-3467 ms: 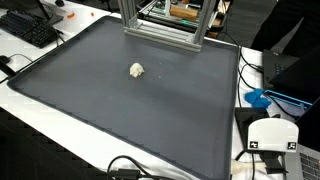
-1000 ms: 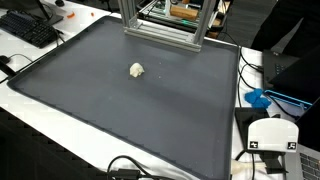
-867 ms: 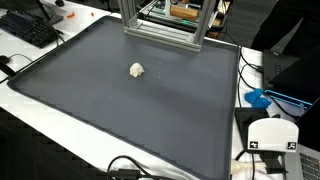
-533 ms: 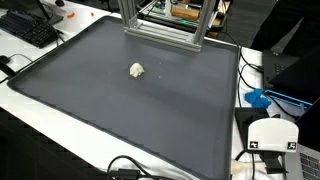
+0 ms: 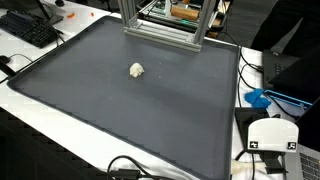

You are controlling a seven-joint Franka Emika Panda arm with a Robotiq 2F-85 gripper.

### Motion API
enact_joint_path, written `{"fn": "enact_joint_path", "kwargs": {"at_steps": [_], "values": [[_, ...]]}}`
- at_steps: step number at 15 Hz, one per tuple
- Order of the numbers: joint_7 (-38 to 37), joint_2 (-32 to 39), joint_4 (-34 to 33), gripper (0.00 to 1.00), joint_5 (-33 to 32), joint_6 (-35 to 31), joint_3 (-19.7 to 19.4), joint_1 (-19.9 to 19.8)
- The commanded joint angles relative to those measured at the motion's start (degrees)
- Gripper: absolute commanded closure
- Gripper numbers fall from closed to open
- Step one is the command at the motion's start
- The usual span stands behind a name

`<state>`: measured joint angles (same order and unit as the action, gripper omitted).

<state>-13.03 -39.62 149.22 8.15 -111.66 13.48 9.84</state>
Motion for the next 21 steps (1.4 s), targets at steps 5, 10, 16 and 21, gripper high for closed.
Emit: {"fn": "enact_joint_path", "kwargs": {"at_steps": [5, 10, 16, 21], "values": [[0.1, -1.3, 2.3, 0.41, 1.7, -1.8, -0.3, 1.2], [-0.5, -1.5, 2.8, 0.78, 1.5, -1.7, -0.2, 0.9], [0.0, -1.5, 1.6, 0.78, 0.6, -1.2, -0.2, 0.6], [2.4, -0.3, -1.5, 0.78, -1.5, 1.2, -0.7, 0.2]]}}
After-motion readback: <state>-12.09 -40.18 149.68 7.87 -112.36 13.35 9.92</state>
